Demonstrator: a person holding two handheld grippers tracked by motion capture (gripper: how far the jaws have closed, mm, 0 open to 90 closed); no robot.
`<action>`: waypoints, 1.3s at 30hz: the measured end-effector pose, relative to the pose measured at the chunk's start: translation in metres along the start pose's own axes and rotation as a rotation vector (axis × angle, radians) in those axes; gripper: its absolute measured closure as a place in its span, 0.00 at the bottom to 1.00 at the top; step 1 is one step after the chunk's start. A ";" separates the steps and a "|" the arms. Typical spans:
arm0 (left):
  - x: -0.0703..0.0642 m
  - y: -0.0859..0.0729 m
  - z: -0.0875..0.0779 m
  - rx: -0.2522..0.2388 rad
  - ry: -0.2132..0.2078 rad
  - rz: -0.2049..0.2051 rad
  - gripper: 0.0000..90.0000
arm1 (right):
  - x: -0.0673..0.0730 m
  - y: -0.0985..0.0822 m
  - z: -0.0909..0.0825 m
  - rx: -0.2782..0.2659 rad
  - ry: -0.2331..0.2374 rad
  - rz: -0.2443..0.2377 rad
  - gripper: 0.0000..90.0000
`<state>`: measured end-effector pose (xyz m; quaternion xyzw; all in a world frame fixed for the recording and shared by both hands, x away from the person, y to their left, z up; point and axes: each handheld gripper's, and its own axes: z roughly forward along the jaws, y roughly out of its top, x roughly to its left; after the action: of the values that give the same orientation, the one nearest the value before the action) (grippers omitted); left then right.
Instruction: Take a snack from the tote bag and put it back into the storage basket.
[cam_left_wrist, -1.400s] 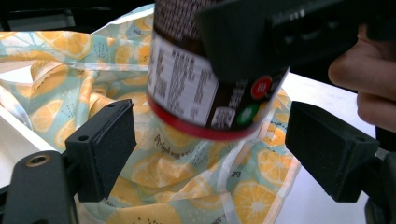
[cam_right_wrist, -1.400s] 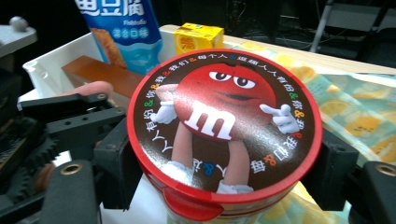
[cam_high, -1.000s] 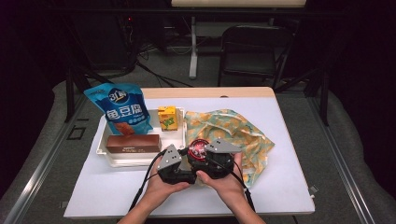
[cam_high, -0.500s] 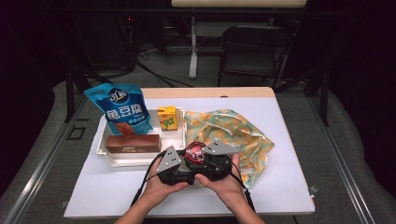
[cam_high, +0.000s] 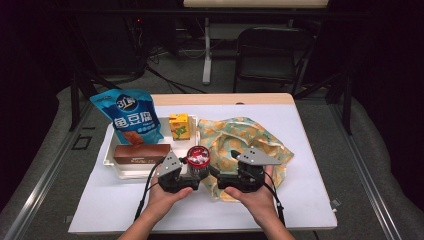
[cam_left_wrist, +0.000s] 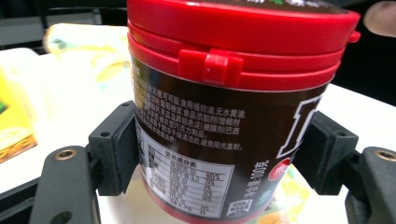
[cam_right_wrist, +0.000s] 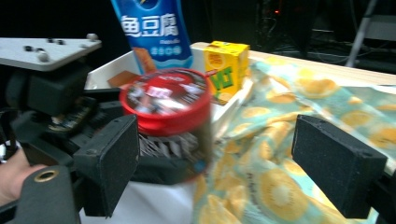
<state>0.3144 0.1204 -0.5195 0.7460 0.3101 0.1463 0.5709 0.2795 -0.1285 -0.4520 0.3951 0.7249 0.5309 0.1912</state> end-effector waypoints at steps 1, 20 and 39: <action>0.003 0.000 -0.002 -0.007 0.011 -0.011 0.28 | -0.002 0.000 -0.001 -0.007 -0.006 0.008 0.17; 0.045 0.000 -0.032 -0.053 0.132 -0.084 0.28 | -0.061 -0.024 -0.014 0.026 -0.181 0.068 0.17; 0.061 -0.005 0.003 0.002 0.182 -0.115 0.28 | -0.077 -0.038 -0.018 0.042 -0.240 0.098 0.19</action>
<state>0.3617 0.1575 -0.5338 0.7111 0.4032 0.1802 0.5471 0.3003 -0.2045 -0.4910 0.4947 0.6876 0.4731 0.2420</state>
